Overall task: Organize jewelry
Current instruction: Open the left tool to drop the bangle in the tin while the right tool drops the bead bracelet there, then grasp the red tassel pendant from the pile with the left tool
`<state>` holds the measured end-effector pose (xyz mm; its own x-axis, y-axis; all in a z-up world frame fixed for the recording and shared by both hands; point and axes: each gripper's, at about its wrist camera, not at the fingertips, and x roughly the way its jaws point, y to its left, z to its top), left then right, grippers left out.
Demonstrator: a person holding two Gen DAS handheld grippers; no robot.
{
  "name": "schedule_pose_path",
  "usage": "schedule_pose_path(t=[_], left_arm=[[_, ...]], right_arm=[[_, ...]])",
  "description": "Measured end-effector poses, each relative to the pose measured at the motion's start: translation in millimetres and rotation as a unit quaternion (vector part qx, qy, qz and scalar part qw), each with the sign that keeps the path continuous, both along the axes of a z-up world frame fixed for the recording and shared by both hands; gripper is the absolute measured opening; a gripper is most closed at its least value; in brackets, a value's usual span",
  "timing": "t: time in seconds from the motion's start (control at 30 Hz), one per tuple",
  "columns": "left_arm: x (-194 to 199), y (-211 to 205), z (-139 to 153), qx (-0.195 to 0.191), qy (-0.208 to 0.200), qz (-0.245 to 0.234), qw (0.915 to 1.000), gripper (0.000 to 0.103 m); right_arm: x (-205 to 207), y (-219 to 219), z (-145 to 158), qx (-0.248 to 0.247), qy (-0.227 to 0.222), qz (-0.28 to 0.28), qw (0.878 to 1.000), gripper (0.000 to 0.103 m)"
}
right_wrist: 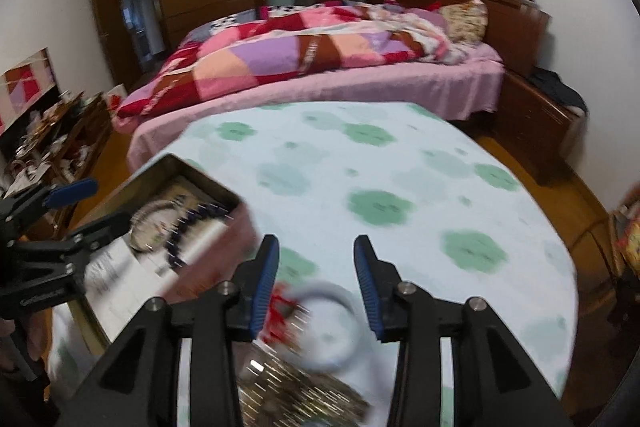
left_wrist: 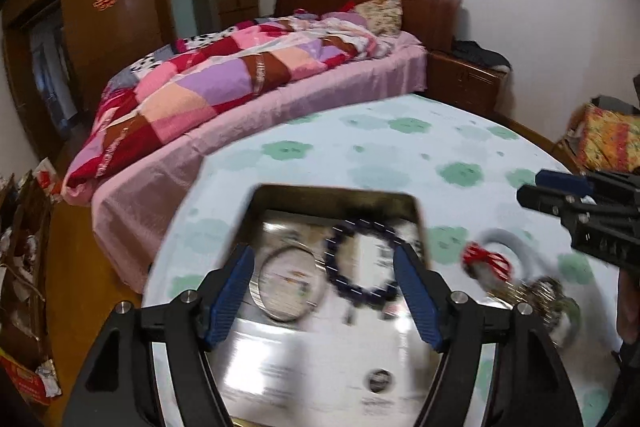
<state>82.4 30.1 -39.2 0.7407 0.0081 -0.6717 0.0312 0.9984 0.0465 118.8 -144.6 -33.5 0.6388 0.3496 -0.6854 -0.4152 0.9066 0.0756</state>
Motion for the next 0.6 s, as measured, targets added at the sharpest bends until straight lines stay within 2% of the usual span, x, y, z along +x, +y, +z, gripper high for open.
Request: schedule_pose_path(t=[0.3,0.6], left_arm=[[-14,-58,-10,0.01,0.016,-0.057,0.9982,0.072],[3,-97,-14,0.02,0.027,-0.08,0.9962,0.072]], right_arm=[[-22,-48,-25,-0.003,0.02,-0.033,0.999,0.042],[-31,-64,-42,0.005,0.027,-0.042,0.999,0.042]])
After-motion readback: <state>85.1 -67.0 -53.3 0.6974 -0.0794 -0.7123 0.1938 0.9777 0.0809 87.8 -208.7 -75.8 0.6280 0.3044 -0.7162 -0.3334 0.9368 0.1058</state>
